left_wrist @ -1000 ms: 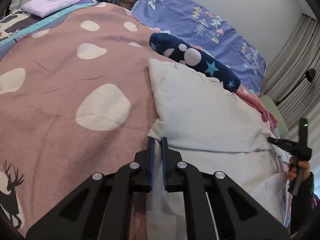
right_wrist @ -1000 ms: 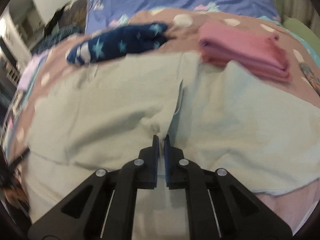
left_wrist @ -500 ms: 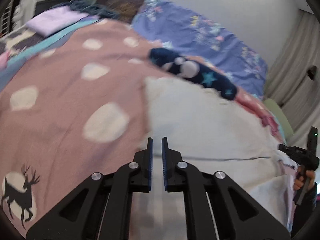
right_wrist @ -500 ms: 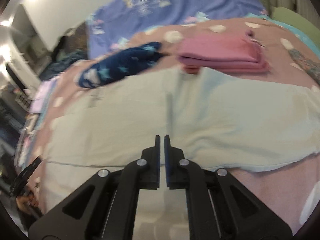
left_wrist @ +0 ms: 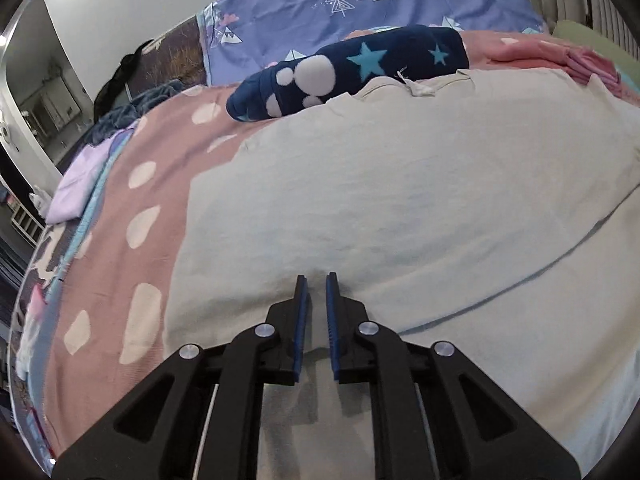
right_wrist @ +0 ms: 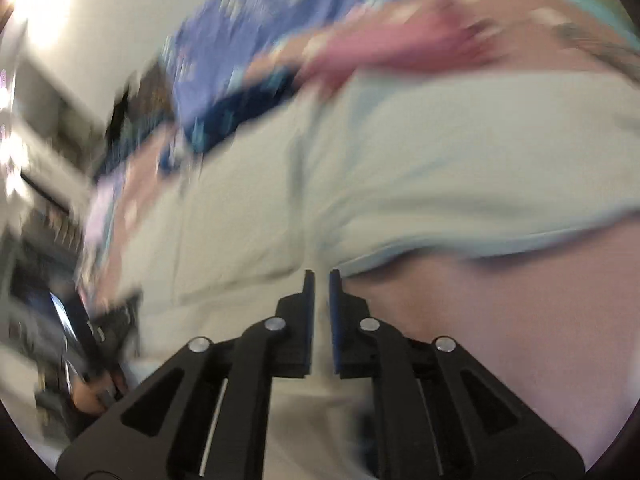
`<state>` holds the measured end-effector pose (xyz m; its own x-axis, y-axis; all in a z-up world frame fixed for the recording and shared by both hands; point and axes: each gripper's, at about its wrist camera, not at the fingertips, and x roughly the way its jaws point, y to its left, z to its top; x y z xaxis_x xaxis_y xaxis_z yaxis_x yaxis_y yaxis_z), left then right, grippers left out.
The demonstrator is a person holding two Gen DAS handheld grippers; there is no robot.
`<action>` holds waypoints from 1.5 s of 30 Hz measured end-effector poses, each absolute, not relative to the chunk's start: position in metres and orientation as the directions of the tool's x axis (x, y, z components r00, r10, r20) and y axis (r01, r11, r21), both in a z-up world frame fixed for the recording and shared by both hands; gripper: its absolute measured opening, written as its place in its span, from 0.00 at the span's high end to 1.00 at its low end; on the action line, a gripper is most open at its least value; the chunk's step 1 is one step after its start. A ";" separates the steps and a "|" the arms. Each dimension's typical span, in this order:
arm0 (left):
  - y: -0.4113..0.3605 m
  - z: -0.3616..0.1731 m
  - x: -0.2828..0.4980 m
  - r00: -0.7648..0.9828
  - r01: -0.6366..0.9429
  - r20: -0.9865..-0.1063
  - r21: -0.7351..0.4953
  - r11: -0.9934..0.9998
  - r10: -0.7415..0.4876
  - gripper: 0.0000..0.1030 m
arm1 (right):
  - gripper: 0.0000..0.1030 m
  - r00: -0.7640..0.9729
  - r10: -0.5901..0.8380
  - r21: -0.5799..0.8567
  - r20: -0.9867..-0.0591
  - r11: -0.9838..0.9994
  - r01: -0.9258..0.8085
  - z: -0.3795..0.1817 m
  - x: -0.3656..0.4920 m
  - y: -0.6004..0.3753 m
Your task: Fold small clothes
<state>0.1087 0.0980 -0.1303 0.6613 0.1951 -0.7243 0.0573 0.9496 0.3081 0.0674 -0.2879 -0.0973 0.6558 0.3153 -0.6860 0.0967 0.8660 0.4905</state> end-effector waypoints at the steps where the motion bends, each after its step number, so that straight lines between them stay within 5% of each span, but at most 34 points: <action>1: 0.102 -0.130 0.108 0.661 0.057 -0.728 0.291 0.955 0.182 0.88 | 0.93 0.698 0.267 0.488 -0.665 0.862 0.135 -0.091 0.056 -0.307; 7: 0.111 -0.115 0.106 0.679 0.061 -0.731 0.155 0.986 0.073 0.88 | 0.79 0.773 -0.112 0.631 -0.624 0.512 0.583 -0.089 -0.042 -0.488; 15: 0.090 -0.110 0.136 0.627 0.179 -0.763 -0.055 0.982 -0.157 0.86 | 0.57 0.836 -0.089 0.781 -0.542 0.312 0.540 -0.124 -0.055 -0.556; 18: 0.087 -0.129 0.138 0.622 0.174 -0.767 -0.065 0.983 -0.161 0.85 | 0.65 0.821 -0.129 0.763 -0.556 0.313 0.566 -0.122 -0.044 -0.564; 20: 0.092 -0.127 0.136 0.620 0.170 -0.762 -0.100 0.980 -0.186 0.84 | 0.93 0.822 -0.120 0.770 -0.556 0.299 0.564 -0.122 -0.038 -0.576; 24: 0.097 -0.130 0.135 0.616 0.167 -0.756 -0.148 0.975 -0.220 0.84 | 0.97 0.843 -0.101 0.748 -0.528 0.416 0.518 -0.096 -0.002 -0.547; 28: 0.099 -0.131 0.134 0.614 0.170 -0.754 -0.161 0.972 -0.232 0.83 | 0.97 0.901 0.136 0.692 -0.411 0.690 0.212 -0.038 0.056 -0.433; 32: 0.101 -0.131 0.138 0.614 0.168 -0.751 -0.176 0.970 -0.243 0.82 | 0.97 0.825 0.432 0.680 -0.364 0.729 -0.082 -0.023 0.106 -0.307; 39: 0.091 -0.127 0.135 0.635 0.169 -0.751 -0.093 0.981 -0.180 0.80 | 0.97 0.573 0.600 0.625 -0.558 0.758 -0.186 -0.093 0.146 -0.158; 42: 0.093 -0.125 0.134 0.639 0.195 -0.734 -0.133 0.972 -0.229 0.64 | 0.97 0.522 0.585 0.607 -0.621 0.780 -0.153 -0.120 0.147 -0.148; 44: 0.090 -0.124 0.132 0.644 0.221 -0.722 -0.141 0.965 -0.253 0.26 | 0.97 0.505 0.579 0.604 -0.640 0.786 -0.134 -0.130 0.145 -0.147; 45: 0.088 -0.123 0.131 0.653 0.212 -0.722 -0.116 0.970 -0.229 0.17 | 0.97 0.501 0.578 0.604 -0.645 0.787 -0.130 -0.132 0.137 -0.143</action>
